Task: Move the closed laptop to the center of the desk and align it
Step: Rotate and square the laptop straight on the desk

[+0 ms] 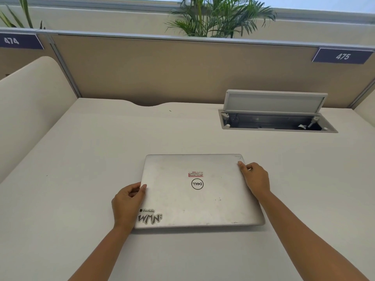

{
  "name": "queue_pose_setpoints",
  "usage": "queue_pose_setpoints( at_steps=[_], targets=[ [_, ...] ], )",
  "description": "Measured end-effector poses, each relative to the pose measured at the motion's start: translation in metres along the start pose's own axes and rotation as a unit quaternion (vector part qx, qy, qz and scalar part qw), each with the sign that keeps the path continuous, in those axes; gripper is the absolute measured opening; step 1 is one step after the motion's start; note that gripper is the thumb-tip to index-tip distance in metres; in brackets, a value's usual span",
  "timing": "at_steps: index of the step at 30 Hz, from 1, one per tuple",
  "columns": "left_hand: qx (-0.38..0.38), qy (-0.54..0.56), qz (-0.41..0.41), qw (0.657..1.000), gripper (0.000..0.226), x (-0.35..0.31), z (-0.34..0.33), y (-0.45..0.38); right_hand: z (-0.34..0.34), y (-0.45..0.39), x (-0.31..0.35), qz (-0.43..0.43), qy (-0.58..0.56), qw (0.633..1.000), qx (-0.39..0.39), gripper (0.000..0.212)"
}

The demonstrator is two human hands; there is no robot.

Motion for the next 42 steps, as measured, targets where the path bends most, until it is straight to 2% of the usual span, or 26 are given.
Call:
queue_pose_setpoints(
  at_steps=[5, 14, 15, 18, 19, 23, 27, 31, 34, 36, 39, 40, 42],
  targets=[
    [0.0, -0.008, -0.015, 1.0, 0.023, 0.001, -0.001, -0.001, 0.004, 0.003, -0.004, 0.002, -0.054, 0.999, -0.007, 0.042],
    [-0.002, -0.014, -0.053, 0.999, 0.022, 0.003, -0.001, -0.005, 0.005, 0.011, -0.009, 0.012, -0.111, 0.993, 0.029, 0.038],
    [-0.003, -0.01, -0.054, 0.998, 0.023, 0.003, -0.001, -0.005, 0.005, 0.012, -0.009, 0.012, -0.114, 0.993, 0.037, 0.042],
    [0.003, -0.001, -0.057, 0.998, 0.032, 0.002, -0.002, -0.003, 0.007, 0.017, -0.005, 0.019, -0.125, 0.991, 0.046, 0.077],
    [0.005, 0.002, -0.057, 0.998, 0.036, 0.002, -0.002, -0.003, 0.009, 0.019, -0.003, 0.02, -0.129, 0.99, 0.046, 0.082],
    [-0.001, 0.006, -0.059, 0.998, 0.04, 0.001, -0.001, -0.002, 0.008, 0.022, 0.004, 0.02, -0.125, 0.99, 0.065, 0.054],
    [-0.001, 0.012, -0.06, 0.998, 0.034, -0.001, -0.001, -0.001, 0.007, 0.022, 0.003, 0.029, -0.11, 0.991, 0.064, 0.051],
    [0.0, 0.017, -0.06, 0.998, 0.043, -0.001, -0.001, -0.001, 0.006, 0.02, -0.001, 0.033, -0.089, 0.993, 0.068, 0.069],
    [-0.001, 0.011, -0.059, 0.998, 0.042, 0.001, 0.0, -0.002, 0.005, 0.018, -0.005, 0.027, -0.078, 0.994, 0.072, 0.091],
    [0.0, 0.01, -0.056, 0.998, 0.04, 0.001, 0.0, -0.002, 0.006, 0.018, -0.004, 0.021, -0.073, 0.995, 0.07, 0.079],
    [0.002, 0.017, -0.042, 0.999, 0.043, 0.002, -0.001, -0.001, 0.009, 0.023, 0.004, 0.016, -0.075, 0.995, 0.071, 0.026],
    [0.002, 0.016, -0.04, 0.999, 0.044, 0.002, -0.001, -0.001, 0.009, 0.023, 0.006, 0.02, -0.078, 0.994, 0.07, 0.016],
    [0.003, 0.011, -0.04, 0.999, 0.045, 0.001, 0.0, -0.001, 0.01, 0.024, 0.008, 0.031, -0.078, 0.994, 0.067, 0.014]
  ],
)
Point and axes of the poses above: each hand's wrist, its own y-axis away from the middle knuckle, its own z-axis out of the back of the hand, x = y × z, the point moved 9 cm from there along -y, towards the middle knuckle, and after that the axes turned 4 degrees about -x, right-handed, at the moved point
